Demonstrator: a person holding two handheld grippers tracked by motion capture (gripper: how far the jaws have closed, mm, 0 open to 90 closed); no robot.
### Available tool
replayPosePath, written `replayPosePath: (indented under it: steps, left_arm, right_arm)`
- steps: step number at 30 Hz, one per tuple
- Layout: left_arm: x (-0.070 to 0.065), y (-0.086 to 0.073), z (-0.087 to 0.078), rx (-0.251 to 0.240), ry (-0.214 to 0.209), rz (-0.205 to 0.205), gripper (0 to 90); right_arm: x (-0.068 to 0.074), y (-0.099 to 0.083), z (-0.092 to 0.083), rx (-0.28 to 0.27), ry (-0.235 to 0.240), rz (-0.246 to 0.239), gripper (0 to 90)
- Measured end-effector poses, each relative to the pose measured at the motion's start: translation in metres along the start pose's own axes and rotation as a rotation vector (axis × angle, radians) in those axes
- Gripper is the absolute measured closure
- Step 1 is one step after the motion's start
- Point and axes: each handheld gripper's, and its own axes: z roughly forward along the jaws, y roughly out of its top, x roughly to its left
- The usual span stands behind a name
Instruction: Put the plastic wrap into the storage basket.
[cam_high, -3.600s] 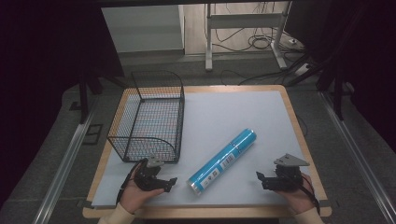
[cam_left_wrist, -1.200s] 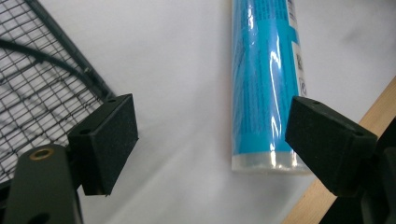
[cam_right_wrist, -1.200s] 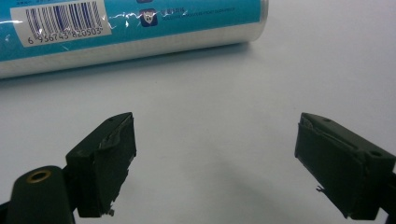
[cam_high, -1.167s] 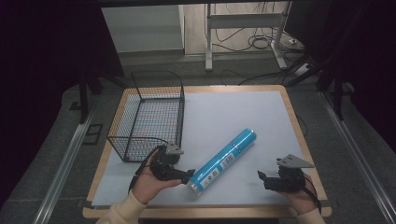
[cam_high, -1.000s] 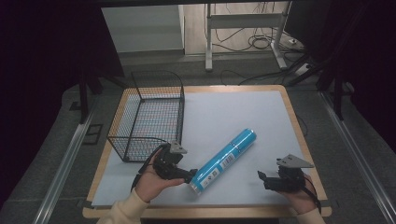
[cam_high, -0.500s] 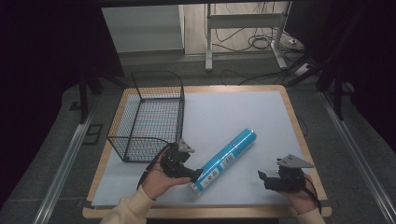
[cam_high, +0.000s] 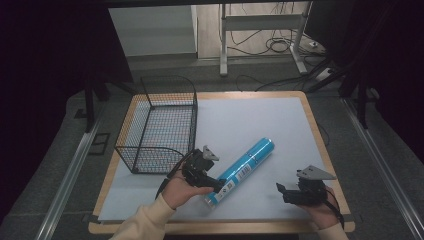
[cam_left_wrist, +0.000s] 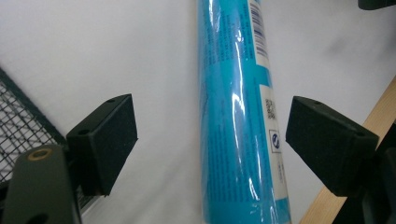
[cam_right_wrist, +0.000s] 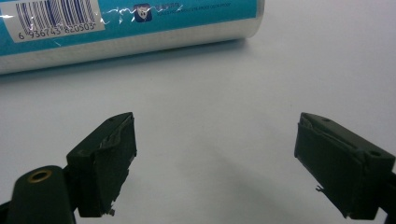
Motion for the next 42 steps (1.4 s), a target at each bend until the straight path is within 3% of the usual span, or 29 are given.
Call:
replayPosePath:
  steps: [28,42]
  left_arm:
    - [-0.010,0.040,0.026,0.046,-0.015,0.033,15.3]
    - [-0.015,0.053,0.053,0.106,-0.018,0.046,15.3]
  right_arm:
    - [-0.001,0.000,0.000,0.003,0.003,0.003,13.2]
    - [-0.001,0.000,-0.001,-0.010,0.001,0.004,13.2]
